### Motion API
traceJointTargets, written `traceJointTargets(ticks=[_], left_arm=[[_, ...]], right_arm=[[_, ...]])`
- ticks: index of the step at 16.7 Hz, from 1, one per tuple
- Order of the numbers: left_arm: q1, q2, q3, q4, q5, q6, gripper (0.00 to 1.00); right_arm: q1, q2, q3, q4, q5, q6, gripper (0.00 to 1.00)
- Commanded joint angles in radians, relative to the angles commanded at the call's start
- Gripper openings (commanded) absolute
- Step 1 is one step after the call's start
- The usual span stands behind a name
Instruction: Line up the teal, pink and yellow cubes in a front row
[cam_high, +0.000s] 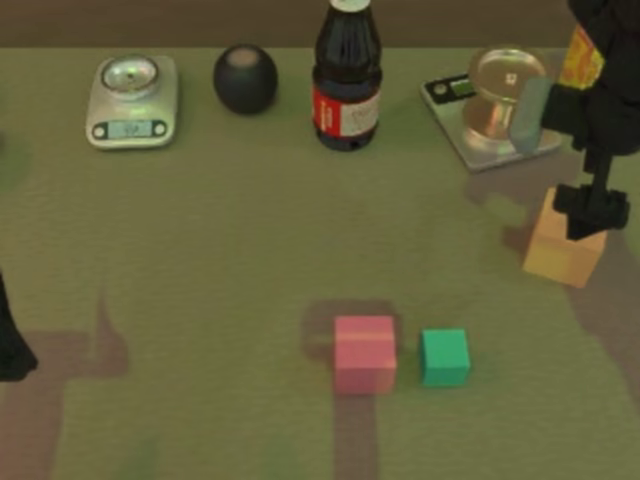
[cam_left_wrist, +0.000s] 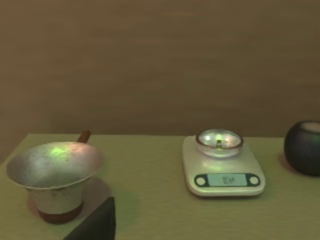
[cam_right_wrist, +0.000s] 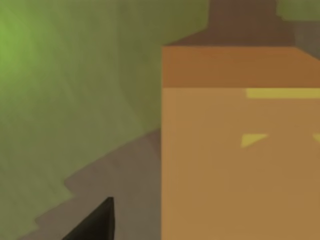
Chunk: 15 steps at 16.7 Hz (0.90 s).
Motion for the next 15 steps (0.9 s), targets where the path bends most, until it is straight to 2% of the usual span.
traceJointTargets(ticks=[4, 10, 15], left_arm=[[0.000, 0.000, 0.000, 0.000, 0.000, 0.000, 1.00], [0.000, 0.000, 0.000, 0.000, 0.000, 0.000, 1.00], [0.000, 0.000, 0.000, 0.000, 0.000, 0.000, 1.00]], right_arm=[[-0.002, 0.014, -0.031, 0.041, 0.000, -0.001, 1.00], [0.001, 0.092, -0.177, 0.275, 0.001, 0.003, 1.00], [0.002, 0.105, -0.198, 0.302, 0.001, 0.003, 1.00]])
